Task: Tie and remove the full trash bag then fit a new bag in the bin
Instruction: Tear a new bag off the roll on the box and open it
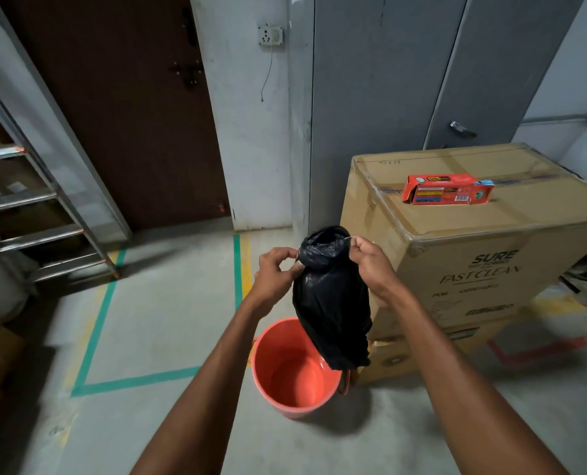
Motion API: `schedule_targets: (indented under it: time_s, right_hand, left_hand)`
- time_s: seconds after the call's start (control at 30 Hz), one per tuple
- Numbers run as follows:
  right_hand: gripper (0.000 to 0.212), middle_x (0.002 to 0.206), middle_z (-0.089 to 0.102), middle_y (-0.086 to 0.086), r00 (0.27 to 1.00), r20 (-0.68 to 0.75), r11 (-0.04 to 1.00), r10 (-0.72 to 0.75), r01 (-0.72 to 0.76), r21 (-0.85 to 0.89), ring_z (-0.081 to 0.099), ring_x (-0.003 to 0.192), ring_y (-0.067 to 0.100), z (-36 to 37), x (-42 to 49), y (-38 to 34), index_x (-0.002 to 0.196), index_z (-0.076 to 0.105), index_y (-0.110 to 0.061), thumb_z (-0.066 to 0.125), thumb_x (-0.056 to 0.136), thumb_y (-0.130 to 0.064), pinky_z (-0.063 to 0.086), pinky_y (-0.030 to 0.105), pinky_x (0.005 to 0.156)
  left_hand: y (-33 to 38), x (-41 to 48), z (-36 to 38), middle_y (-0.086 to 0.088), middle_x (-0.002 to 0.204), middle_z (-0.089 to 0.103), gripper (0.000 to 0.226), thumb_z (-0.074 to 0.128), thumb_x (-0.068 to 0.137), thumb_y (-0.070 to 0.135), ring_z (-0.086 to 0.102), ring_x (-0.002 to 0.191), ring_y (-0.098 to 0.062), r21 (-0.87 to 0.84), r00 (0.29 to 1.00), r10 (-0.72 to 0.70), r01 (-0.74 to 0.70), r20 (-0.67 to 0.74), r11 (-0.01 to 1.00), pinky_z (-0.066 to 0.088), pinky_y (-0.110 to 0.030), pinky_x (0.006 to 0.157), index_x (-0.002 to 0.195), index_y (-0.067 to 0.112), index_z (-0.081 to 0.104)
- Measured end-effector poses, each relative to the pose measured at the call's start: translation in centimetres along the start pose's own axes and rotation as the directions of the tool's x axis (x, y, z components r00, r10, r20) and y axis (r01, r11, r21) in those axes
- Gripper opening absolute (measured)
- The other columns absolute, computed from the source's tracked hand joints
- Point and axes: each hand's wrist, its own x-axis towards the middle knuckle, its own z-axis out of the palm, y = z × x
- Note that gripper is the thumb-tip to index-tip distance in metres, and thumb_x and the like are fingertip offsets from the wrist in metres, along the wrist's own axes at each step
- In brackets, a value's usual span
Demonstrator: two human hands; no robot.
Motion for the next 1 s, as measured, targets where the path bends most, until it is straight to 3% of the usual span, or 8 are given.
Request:
schedule_targets:
  time_s: [0.2,0.27,0.33,0.47,0.53,0.63,0.73,1.0]
  right_hand:
    - [0.052,0.093,0.07,0.019,0.96,-0.28,0.984,-0.019,-0.032,-0.177,0.067,0.087,0.03,-1.6,1.2,0.2,0.094,0.06,-0.002,0.045,0.105,-0.05,0.056,0.047,0.079]
    - [0.035,0.085,0.066,-0.001,0.907,-0.411,0.951,-0.092,-0.042,-0.305,0.065,0.083,0.023,-1.8,1.2,0.3,0.09,0.058,-0.017,0.049,0.104,-0.048,0.048,0.035,0.064]
    - [0.017,0.102,0.067,-0.002,0.871,-0.459,0.924,-0.176,-0.014,-0.381,0.064,0.096,0.021,-1.5,0.8,0.6,0.1,0.057,-0.025,0.05,0.104,-0.04,0.052,0.038,0.075]
    - [0.031,0.095,0.059,-0.009,0.699,-0.392,0.736,-0.598,0.285,-0.614,0.054,0.093,0.014,1.3,-1.9,1.2,0.095,0.057,-0.025,0.057,0.097,-0.056,0.046,0.036,0.083]
    - [0.04,0.093,0.062,-0.01,0.781,-0.251,0.685,-0.571,0.286,-0.67,0.055,0.092,0.014,3.1,-2.6,1.3,0.093,0.062,-0.025,0.064,0.088,-0.065,0.044,0.034,0.081]
    - [0.042,0.092,0.072,-0.002,0.946,-0.2,0.85,-0.255,0.121,-0.512,0.066,0.089,0.02,4.7,-2.4,1.5,0.102,0.068,-0.017,0.074,0.085,-0.055,0.052,0.038,0.076]
    - [0.035,0.074,0.068,0.013,0.96,-0.235,0.941,-0.152,0.068,-0.33,0.063,0.074,0.035,4.4,-1.7,1.5,0.086,0.066,-0.003,0.07,0.093,-0.036,0.047,0.045,0.064]
    - [0.055,0.053,0.025,-0.011,0.956,-0.226,0.951,-0.187,0.119,-0.285,0.024,0.052,0.005,0.5,-1.4,1.0,0.058,0.031,-0.023,0.062,0.1,-0.041,0.022,0.031,0.057]
  left_hand:
    - [1.6,0.1,-0.1,0.002,0.073,0.05,0.023,0.051,0.106,0.012,0.044,0.063,-0.006,-0.369,0.997,0.002,0.028,0.08,0.929,0.037,-0.027,0.061,0.084,0.016,0.053]
    - [2.4,0.2,0.3,-0.001,0.077,0.054,0.017,0.051,0.107,0.015,0.048,0.067,-0.008,-0.396,1.0,0.001,0.008,0.023,0.918,0.041,-0.025,0.061,0.091,0.014,0.057]
    - [3.1,0.5,0.7,-0.003,0.087,0.062,0.014,0.051,0.107,0.017,0.056,0.08,-0.01,-0.438,0.997,-0.007,-0.026,-0.073,0.898,0.048,-0.026,0.072,0.098,0.011,0.06]
    - [3.5,1.0,1.5,-0.011,0.095,0.065,0.019,0.053,0.106,0.02,0.059,0.089,-0.02,-0.497,0.989,-0.013,-0.062,-0.147,0.866,0.051,-0.038,0.081,0.104,0.002,0.061]
    - [3.7,1.2,1.7,-0.009,0.09,0.066,0.022,0.054,0.106,0.021,0.06,0.086,-0.019,-0.5,0.988,-0.008,-0.069,-0.151,0.863,0.051,-0.037,0.079,0.102,0.001,0.062]
    - [4.1,1.2,1.8,-0.006,0.085,0.065,0.02,0.056,0.105,0.021,0.06,0.083,-0.016,-0.511,0.991,-0.009,-0.061,-0.134,0.857,0.051,-0.033,0.075,0.094,0.007,0.065]
    - [3.9,1.4,1.1,-0.005,0.078,0.062,0.024,0.06,0.103,0.025,0.055,0.077,-0.017,-0.486,0.996,-0.012,-0.034,-0.092,0.873,0.046,-0.034,0.07,0.082,0.013,0.066]
    - [3.7,3.0,-1.6,0.007,0.069,0.062,0.038,0.075,0.085,0.053,0.054,0.063,-0.006,-0.009,0.934,0.101,-0.111,-0.341,0.994,0.048,-0.033,0.065,0.079,0.018,0.061]
